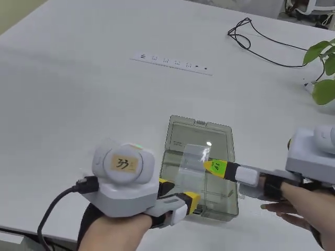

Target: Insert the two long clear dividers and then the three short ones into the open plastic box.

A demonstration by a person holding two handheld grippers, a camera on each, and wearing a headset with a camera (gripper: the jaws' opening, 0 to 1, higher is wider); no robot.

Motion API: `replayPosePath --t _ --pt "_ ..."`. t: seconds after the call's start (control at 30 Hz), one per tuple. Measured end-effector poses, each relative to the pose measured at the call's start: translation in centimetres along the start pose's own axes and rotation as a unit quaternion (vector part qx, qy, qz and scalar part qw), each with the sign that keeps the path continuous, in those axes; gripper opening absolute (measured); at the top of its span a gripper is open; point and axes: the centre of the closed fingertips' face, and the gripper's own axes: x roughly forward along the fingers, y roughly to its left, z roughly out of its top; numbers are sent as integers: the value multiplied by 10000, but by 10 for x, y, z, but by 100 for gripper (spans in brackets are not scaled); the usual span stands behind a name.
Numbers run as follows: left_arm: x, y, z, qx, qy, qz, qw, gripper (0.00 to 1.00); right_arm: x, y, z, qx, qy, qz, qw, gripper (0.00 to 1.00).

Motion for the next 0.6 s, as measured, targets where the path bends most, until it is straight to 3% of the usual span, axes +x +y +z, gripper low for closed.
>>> replayPosePath --t 0.4,0.6 --pt "2 -7 -2 -38 -24 -97 9999 30 7 8 -12 72 173 43 9998 7" --pt "4 -11 -3 -268 -42 -178 9995 30 5 6 -11 90 194 27 9998 3"
